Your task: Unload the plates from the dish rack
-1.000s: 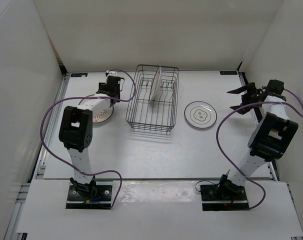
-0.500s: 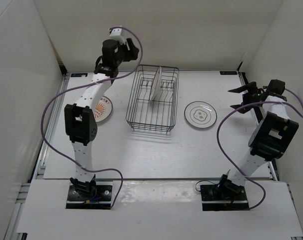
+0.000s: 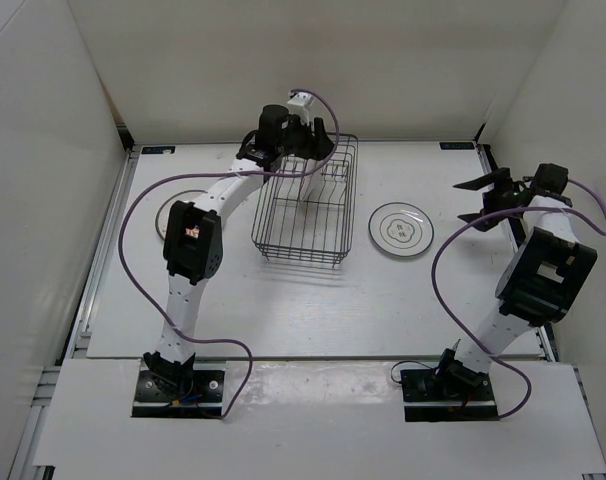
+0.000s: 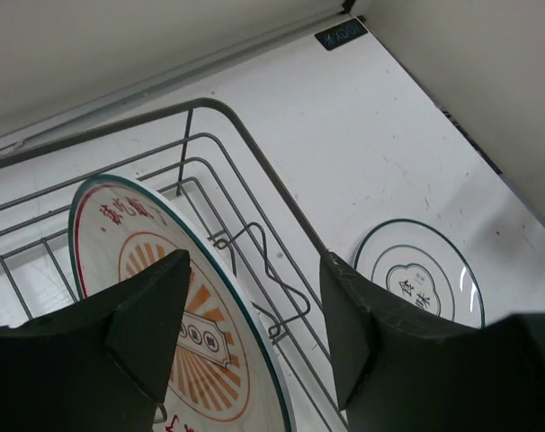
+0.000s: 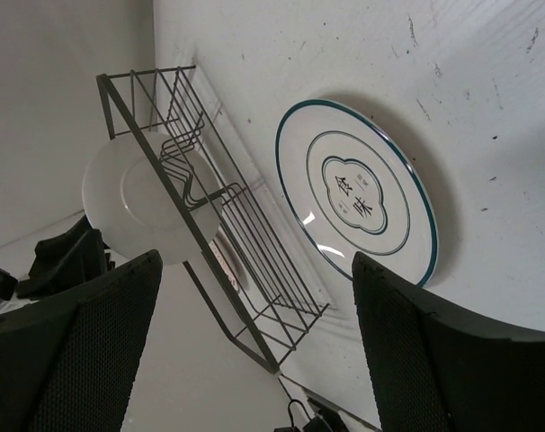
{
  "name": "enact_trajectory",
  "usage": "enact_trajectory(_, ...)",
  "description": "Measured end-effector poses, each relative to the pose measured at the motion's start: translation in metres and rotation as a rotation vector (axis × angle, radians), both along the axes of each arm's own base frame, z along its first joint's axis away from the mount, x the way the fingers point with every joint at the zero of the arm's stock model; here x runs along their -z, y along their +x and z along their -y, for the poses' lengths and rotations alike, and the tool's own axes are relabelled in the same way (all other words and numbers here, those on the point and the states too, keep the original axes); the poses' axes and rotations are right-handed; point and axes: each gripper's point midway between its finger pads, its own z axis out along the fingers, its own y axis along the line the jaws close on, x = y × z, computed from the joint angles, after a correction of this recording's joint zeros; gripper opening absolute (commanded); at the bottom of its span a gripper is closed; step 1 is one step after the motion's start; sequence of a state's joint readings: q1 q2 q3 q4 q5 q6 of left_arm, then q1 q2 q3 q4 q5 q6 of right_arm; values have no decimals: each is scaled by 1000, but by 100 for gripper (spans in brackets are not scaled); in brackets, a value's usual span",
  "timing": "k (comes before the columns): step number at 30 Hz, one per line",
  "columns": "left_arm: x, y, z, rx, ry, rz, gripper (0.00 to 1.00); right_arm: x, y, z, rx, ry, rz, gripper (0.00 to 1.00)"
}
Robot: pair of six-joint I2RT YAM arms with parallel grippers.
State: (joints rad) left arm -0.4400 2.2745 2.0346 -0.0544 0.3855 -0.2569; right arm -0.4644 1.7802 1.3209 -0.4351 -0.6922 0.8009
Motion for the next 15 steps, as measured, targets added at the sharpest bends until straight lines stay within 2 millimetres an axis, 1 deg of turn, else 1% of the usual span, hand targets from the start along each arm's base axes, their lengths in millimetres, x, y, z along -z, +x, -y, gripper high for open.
enact_trajectory(1,3,-2,0,9,11,-4,67,0,-1,-1,0,1,0,88)
enact_trajectory(2,5,-3,0,18,20,-7,62,0,-3,-2,-2,3,-2,88)
enact_trajectory(3,8,-5,0,26,29,-8,59,1,-4,-2,-2,5,-4,88)
enact_trajectory(4,12,-6,0,32,40,-11,52,1,-4,-3,-2,5,-5,88)
enact_trajectory(6,25,-10,-1,41,61,-33,42,1,-6,-4,-3,7,-7,88)
enact_trajectory(7,28,-13,0,52,64,-38,37,1,-7,-4,-3,7,-9,88)
enact_trajectory(8,27,-15,0,50,70,-37,28,1,-7,-4,-3,7,-7,88)
enact_trajectory(11,24,-14,-6,22,104,-19,22,0,-7,-4,-2,6,-5,88)
enact_trajectory(12,25,-15,-7,24,108,-21,17,0,-7,-4,-3,6,-4,88)
enact_trajectory(15,29,-17,-7,31,109,-26,10,1,-8,-4,-2,7,-8,88)
